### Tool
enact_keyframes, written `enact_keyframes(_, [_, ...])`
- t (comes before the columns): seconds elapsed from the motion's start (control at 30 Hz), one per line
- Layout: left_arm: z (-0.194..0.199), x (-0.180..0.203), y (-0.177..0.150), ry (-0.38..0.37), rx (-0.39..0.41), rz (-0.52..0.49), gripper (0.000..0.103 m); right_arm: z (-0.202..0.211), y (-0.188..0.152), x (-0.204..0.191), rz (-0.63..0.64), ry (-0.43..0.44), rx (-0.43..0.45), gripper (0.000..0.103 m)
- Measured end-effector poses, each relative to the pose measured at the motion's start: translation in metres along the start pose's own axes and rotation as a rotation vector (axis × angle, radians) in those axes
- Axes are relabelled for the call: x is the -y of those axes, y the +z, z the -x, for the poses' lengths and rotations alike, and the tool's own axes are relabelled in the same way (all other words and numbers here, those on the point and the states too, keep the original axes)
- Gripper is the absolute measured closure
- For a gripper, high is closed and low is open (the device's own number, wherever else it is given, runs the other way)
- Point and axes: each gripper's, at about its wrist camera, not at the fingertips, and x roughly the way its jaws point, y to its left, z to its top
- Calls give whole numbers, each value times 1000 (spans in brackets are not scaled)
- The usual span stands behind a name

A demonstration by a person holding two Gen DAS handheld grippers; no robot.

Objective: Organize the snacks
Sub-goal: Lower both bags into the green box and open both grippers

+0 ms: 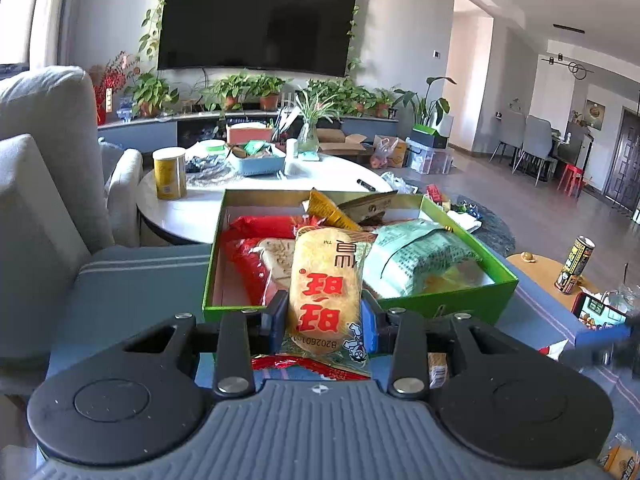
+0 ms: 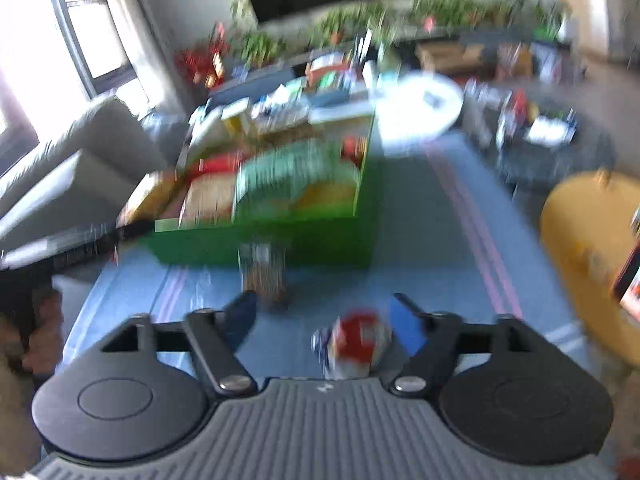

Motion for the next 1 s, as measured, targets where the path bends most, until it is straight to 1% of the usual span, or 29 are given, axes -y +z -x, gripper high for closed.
enact_keyframes(0.1, [-3, -1, -2, 3, -5, 2, 69, -17, -4, 3, -20, -12, -32, 0])
enact_keyframes(0.17, [-3, -1, -2, 12, -9, 7, 69, -29, -7, -1, 4, -10, -41, 0])
enact_keyframes(0.2, [-4, -1, -2, 17, -11, 7, 69, -34, -8, -4, 26, -28, -53, 26])
enact_keyframes(0.27, [-4, -3, -1, 38, -12, 10, 69, -34, -7, -13, 47, -43, -42, 28])
enact_keyframes(0.37, [-7, -12, 5, 59, -12, 26, 69, -18, -3, -22, 65, -7, -2, 28])
enact_keyframes(0.47, [-15, -20, 13, 82, -13, 50, 69, -2, 11, -33, 85, 11, 53, 28])
enact_keyframes(0.53, [-25, -28, 19, 94, -28, 86, 69, 3, 19, -37, 96, 22, 79, 28])
enact_keyframes(0.67, [-42, -42, 23, 65, -61, 176, 68, 9, 33, -46, 112, 37, 105, 28])
enact_keyframes(0.73, [-46, -44, 24, 60, -64, 194, 68, 11, 39, -50, 126, 46, 119, 28])
enact_keyframes(0.8, [-47, -44, 24, 86, -77, 207, 62, 11, 48, -54, 135, 53, 137, 28])
enact_keyframes(0.83, [-44, -45, 25, 89, -83, 218, 49, 11, 54, -57, 137, 60, 145, 28])
enact_keyframes(0.87, [-38, -45, 24, 61, -67, 223, 36, 11, 59, -59, 140, 69, 151, 28])
enact_keyframes(0.9, [-34, -45, 25, 44, -49, 218, 29, 8, 64, -61, 139, 77, 157, 28])
enact_keyframes(0.93, [-29, -43, 26, 56, -24, 201, 24, 5, 70, -63, 138, 84, 161, 28])
enact_keyframes(1.0, [-23, -40, 29, 112, 6, 171, 24, -2, 80, -66, 131, 98, 159, 28])
